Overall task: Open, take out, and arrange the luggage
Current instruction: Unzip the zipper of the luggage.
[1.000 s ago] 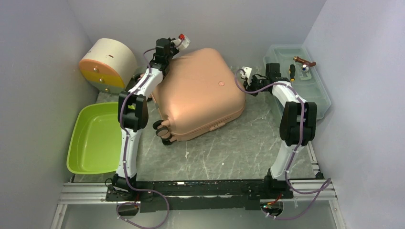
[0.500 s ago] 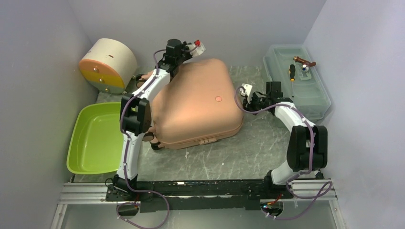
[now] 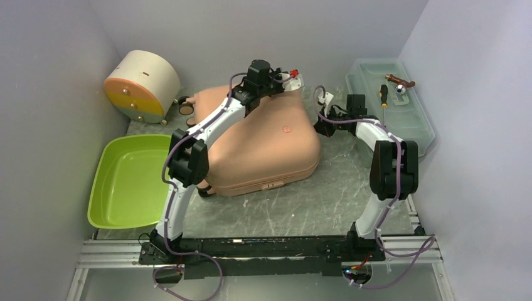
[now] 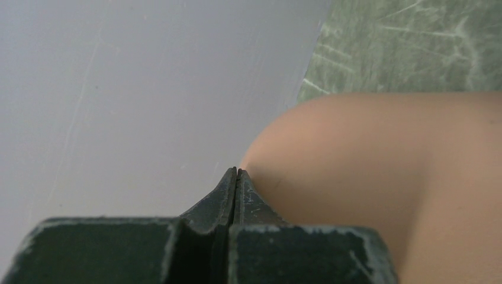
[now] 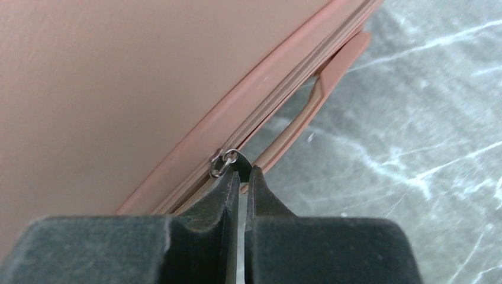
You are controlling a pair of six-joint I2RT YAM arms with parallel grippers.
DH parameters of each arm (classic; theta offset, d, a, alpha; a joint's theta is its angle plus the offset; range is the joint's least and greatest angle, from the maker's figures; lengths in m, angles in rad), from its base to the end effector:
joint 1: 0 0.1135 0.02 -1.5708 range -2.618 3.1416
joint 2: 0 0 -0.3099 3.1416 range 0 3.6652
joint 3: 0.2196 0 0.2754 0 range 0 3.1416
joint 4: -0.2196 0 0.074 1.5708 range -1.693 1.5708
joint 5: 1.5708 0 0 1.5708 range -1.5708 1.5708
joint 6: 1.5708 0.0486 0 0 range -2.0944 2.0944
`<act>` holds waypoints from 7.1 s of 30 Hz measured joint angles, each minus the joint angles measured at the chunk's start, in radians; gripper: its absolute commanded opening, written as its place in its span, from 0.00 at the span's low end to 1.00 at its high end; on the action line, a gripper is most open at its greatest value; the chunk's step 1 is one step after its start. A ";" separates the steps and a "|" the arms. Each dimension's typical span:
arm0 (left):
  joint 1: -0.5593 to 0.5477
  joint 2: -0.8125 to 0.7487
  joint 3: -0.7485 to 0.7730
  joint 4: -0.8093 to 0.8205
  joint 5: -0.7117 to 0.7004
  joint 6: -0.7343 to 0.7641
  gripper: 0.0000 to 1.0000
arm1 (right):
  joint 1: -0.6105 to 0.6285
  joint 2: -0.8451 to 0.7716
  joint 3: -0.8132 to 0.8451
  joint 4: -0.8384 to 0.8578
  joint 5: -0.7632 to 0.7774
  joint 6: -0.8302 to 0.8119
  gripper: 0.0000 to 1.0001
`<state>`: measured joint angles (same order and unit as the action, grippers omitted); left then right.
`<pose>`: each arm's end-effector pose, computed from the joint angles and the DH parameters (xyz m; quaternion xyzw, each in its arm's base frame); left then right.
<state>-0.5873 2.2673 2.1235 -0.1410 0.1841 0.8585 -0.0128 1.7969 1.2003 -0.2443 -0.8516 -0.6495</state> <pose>0.5031 -0.3456 0.3379 0.5685 0.5611 0.0078 0.6015 0.4167 0.0312 0.2351 -0.4063 0.7618 0.2592 0.4328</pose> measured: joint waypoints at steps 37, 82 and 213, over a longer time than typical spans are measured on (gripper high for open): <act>0.063 0.150 0.209 0.091 -0.523 -0.273 0.00 | 0.127 0.535 0.674 0.195 0.193 0.354 0.00; 0.060 0.145 0.185 -0.102 -0.007 -0.063 0.00 | -0.045 0.056 0.095 0.130 -0.073 0.124 0.00; 0.182 -0.440 -0.533 0.013 -0.584 -0.477 0.24 | -0.064 0.134 0.226 -0.149 -0.123 -0.360 0.55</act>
<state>-0.4049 1.8271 1.5909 -0.1280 -0.4000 0.3813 -0.0772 1.9305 1.4265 -0.3935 -0.9749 -1.0100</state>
